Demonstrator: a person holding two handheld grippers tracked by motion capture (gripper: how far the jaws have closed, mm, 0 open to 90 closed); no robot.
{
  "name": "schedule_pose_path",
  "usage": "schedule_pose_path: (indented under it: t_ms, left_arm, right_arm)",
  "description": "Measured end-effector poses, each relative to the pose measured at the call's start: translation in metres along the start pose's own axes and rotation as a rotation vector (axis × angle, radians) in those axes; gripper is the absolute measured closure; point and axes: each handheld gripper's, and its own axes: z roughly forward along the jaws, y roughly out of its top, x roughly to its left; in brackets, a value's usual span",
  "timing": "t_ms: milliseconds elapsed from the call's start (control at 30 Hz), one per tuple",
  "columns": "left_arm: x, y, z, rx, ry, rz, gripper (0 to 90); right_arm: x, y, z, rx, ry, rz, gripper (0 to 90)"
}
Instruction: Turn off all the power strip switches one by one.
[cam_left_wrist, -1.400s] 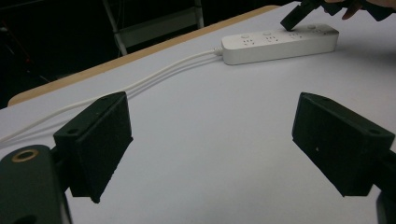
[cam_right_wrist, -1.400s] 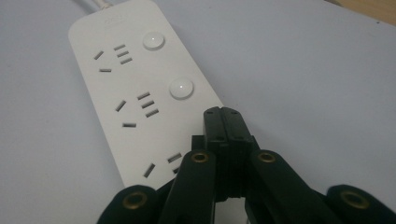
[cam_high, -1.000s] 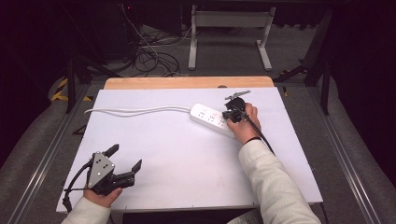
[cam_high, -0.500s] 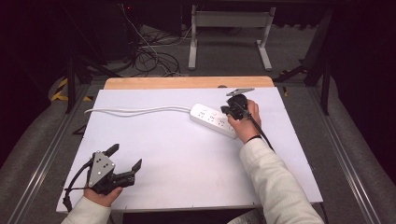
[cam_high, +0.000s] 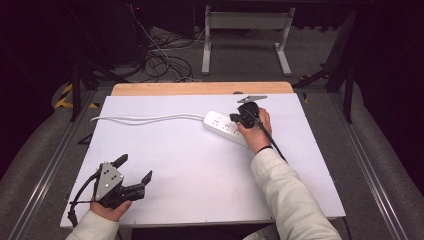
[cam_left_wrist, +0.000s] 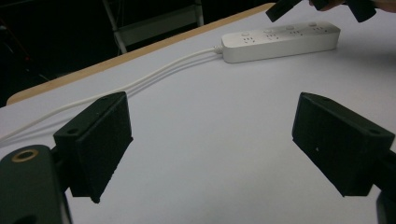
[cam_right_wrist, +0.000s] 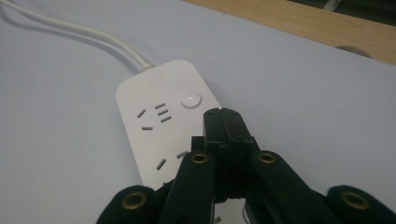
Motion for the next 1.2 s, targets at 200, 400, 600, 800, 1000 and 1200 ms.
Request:
schedule_pose_path:
  t_ms: [200,400,600,800,1000,1200]
  left_arm:
    - [0.001,0.000,0.000,0.000,0.002,0.001,12.8]
    - [0.001,0.000,0.000,-0.001,0.001,0.000,12.8]
    - [0.000,0.000,0.000,-0.002,-0.005,-0.003,12.8]
    - [0.001,0.002,0.003,-0.013,-0.028,0.002,12.8]
    - [0.002,0.004,0.009,-0.016,-0.040,0.001,12.8]
    - [0.001,0.005,0.009,-0.014,-0.041,0.003,12.8]
  right_arm:
    - [0.003,-0.003,0.009,0.005,0.000,0.001,90.0]
    - [0.002,-0.005,0.013,0.019,-0.015,0.015,90.0]
    - [0.004,-0.005,0.013,0.028,-0.035,0.004,90.0]
    - [0.008,-0.003,0.015,0.050,-0.066,0.007,90.0]
    - [0.008,-0.001,0.017,0.055,-0.072,0.004,90.0]
    - [0.008,-0.001,0.017,0.060,-0.068,0.006,90.0]
